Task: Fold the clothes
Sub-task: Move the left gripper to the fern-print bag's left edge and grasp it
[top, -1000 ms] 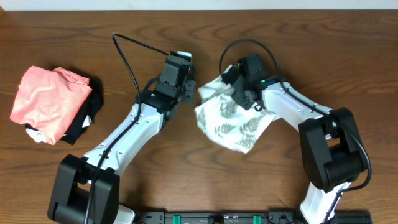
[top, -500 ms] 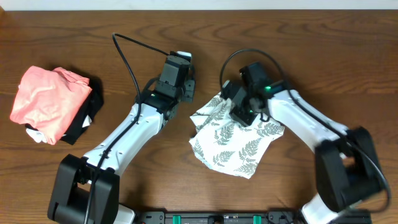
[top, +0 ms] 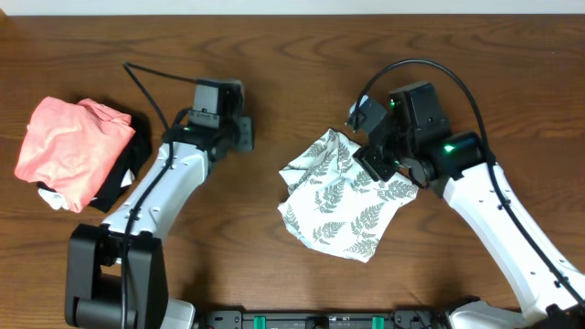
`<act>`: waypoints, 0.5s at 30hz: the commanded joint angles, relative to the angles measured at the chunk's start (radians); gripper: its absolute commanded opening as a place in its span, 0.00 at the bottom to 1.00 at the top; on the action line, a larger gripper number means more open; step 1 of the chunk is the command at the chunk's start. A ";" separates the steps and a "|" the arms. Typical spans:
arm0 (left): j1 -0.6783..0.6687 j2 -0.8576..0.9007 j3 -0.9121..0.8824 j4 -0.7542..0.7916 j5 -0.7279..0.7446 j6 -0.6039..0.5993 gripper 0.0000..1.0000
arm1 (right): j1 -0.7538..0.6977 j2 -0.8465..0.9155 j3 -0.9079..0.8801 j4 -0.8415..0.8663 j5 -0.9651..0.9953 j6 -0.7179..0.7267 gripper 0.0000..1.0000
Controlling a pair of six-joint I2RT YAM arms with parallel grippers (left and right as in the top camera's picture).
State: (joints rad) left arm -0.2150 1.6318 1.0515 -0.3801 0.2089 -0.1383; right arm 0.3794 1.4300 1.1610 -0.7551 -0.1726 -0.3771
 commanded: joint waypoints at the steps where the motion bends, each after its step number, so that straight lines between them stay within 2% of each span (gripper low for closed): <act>1: -0.007 0.008 -0.007 -0.141 0.292 -0.013 0.44 | -0.014 0.010 -0.001 -0.004 -0.006 0.049 0.65; 4: -0.014 0.008 -0.007 -0.331 0.428 0.004 0.44 | -0.028 0.010 -0.001 -0.004 -0.006 0.053 0.65; 7: -0.024 0.008 -0.007 -0.449 0.492 0.075 0.44 | -0.048 0.010 -0.001 -0.004 -0.008 0.061 0.66; 11: -0.041 0.008 -0.007 -0.484 0.558 0.177 0.45 | -0.061 0.010 -0.001 -0.004 -0.008 0.071 0.65; 15: -0.058 0.008 -0.016 -0.430 0.558 0.192 0.46 | -0.060 0.010 -0.001 -0.005 -0.008 0.086 0.65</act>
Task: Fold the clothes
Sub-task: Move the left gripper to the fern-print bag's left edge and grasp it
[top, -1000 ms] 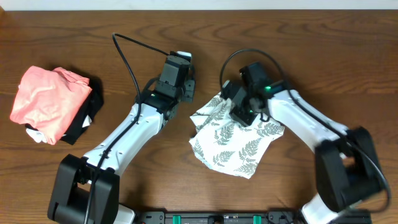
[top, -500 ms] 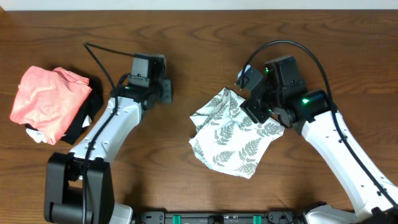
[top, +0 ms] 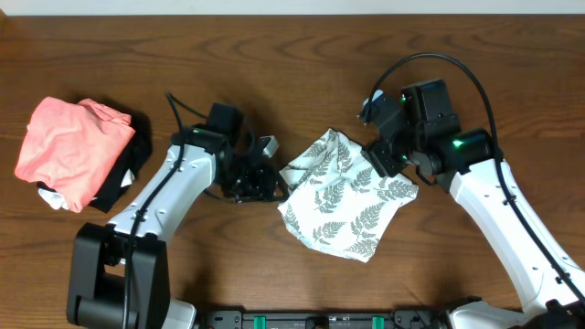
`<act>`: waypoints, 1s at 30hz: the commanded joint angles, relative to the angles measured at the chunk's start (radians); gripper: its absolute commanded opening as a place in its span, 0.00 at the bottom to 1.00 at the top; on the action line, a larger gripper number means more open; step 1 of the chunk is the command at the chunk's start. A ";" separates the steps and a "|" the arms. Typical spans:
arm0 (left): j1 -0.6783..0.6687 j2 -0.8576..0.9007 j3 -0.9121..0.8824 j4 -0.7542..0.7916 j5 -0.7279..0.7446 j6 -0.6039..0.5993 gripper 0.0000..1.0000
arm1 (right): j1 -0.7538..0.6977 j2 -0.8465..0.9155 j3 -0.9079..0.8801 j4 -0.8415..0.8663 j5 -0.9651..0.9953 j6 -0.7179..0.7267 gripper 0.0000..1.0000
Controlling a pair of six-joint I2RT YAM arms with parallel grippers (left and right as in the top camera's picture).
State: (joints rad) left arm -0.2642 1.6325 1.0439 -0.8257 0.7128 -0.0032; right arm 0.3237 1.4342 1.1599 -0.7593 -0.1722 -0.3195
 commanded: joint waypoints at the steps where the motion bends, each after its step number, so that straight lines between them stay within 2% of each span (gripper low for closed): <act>1: -0.011 0.009 -0.018 0.041 0.053 0.056 0.47 | -0.005 0.006 0.000 -0.002 -0.009 0.037 0.65; 6: -0.012 0.012 -0.040 0.058 -0.006 0.050 0.47 | -0.005 0.006 0.000 -0.004 -0.008 0.035 0.65; 9: -0.012 0.013 -0.059 0.063 -0.048 0.044 0.52 | -0.005 0.006 0.000 -0.004 -0.008 0.035 0.66; 21: -0.023 0.013 -0.122 0.142 -0.043 0.012 0.55 | -0.005 0.006 0.000 -0.003 -0.008 0.035 0.66; 30: -0.119 0.014 -0.142 0.233 -0.028 -0.035 0.57 | -0.005 0.006 0.000 -0.003 -0.009 0.035 0.66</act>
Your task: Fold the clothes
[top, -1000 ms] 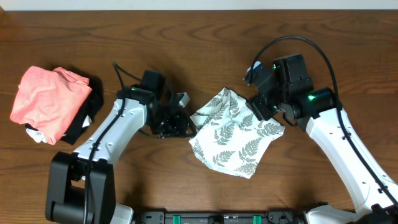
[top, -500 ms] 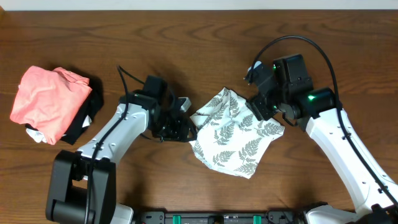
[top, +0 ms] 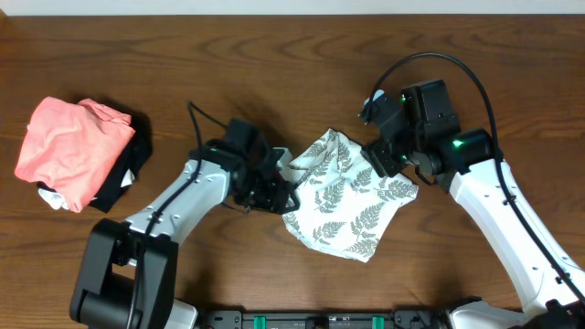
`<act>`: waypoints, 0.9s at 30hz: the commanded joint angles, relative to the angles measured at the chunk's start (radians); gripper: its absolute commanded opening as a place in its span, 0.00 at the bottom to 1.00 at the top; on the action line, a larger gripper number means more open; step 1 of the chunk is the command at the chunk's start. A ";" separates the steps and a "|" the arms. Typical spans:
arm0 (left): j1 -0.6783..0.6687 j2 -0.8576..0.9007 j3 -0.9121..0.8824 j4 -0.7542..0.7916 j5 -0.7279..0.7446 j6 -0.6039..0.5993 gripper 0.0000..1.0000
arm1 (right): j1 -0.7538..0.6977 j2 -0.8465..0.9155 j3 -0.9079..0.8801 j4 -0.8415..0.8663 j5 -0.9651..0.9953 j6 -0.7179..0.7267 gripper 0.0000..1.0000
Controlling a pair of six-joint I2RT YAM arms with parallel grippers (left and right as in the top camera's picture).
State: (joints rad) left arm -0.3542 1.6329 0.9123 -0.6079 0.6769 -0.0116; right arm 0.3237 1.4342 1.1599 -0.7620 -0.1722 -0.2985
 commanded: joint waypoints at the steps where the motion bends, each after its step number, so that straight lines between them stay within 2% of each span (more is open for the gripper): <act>1: -0.039 0.013 -0.010 0.025 0.008 -0.036 0.57 | -0.005 0.006 0.000 -0.001 -0.008 0.014 0.66; 4: -0.057 0.013 -0.010 0.039 0.007 -0.039 0.56 | -0.005 0.006 0.000 -0.002 -0.008 0.014 0.65; 10: -0.063 0.013 -0.011 0.046 0.007 -0.047 0.44 | -0.005 0.006 0.000 -0.002 -0.008 0.014 0.65; 12: -0.063 0.013 -0.012 0.048 0.007 -0.047 0.33 | -0.005 0.006 0.000 -0.002 -0.008 0.014 0.64; 14: -0.063 0.013 -0.012 0.063 0.007 -0.047 0.11 | -0.005 0.006 0.000 -0.002 -0.008 0.014 0.64; 15: -0.062 0.013 -0.012 0.072 0.007 -0.047 0.06 | -0.005 0.006 0.000 -0.002 -0.008 0.014 0.64; 21: -0.055 -0.002 0.035 0.098 -0.058 -0.053 0.06 | -0.005 0.006 0.000 -0.006 -0.008 0.014 0.64; 27: -0.055 -0.056 0.085 0.193 -0.260 -0.054 0.06 | -0.005 0.006 0.000 -0.015 -0.008 0.014 0.64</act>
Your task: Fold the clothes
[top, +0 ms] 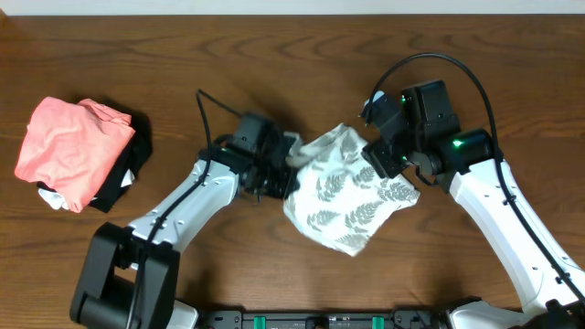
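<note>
A white cloth with a grey-green fern print (345,194) lies crumpled at the middle of the brown table. My left gripper (289,170) is at the cloth's left edge and looks shut on it, with the fabric bunched up against the fingers. My right gripper (376,153) rests at the cloth's upper right corner. Its fingers are hidden under the wrist, so whether it is open or shut does not show.
A folded salmon-pink garment (69,146) lies on dark and white clothes (123,178) at the far left of the table (274,55). Black cables arch over both arms. The table's front edge carries a black rail.
My left gripper has moved slightly up and right, onto the cloth's left edge. The cloth's left corner is now pulled up and bunched, and its lower edge has drawn in. The right arm has not moved.
At first my left gripper stood well left of the cloth and the right gripper was at the cloth's upper right. The left gripper then stood lower and closer to the cloth, then at its left edge, and now grips the bunched fabric there. The right gripper shifted slightly right early and stayed.
</note>
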`<act>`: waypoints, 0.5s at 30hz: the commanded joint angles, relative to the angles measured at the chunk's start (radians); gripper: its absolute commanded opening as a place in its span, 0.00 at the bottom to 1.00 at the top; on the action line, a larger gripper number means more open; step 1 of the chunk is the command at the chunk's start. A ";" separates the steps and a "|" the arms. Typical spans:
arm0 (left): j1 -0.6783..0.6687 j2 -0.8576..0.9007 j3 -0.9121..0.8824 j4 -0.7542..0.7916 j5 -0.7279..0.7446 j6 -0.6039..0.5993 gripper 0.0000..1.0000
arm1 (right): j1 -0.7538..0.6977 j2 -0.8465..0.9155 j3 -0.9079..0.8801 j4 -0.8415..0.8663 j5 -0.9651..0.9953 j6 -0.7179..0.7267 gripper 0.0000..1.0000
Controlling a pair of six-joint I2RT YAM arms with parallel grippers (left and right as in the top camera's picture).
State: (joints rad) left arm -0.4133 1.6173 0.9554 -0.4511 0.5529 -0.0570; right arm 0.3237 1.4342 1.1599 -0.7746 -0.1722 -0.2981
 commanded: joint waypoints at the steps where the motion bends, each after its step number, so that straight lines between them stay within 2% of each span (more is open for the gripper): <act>1: 0.003 -0.037 0.042 0.060 -0.163 -0.008 0.06 | -0.005 0.006 0.000 -0.002 -0.008 0.013 0.64; 12: -0.007 0.004 0.040 0.240 -0.180 -0.016 0.06 | -0.005 0.006 0.000 -0.005 -0.007 0.014 0.64; 13: -0.007 0.004 0.040 0.257 -0.180 -0.016 0.06 | -0.005 0.006 0.000 -0.008 -0.003 0.014 0.63; 15: -0.007 0.004 0.040 0.272 -0.180 -0.016 0.06 | -0.005 0.006 0.000 -0.025 0.024 0.014 0.54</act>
State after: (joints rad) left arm -0.4183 1.6157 0.9787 -0.1932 0.3878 -0.0669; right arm 0.3237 1.4342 1.1599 -0.7860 -0.1688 -0.2989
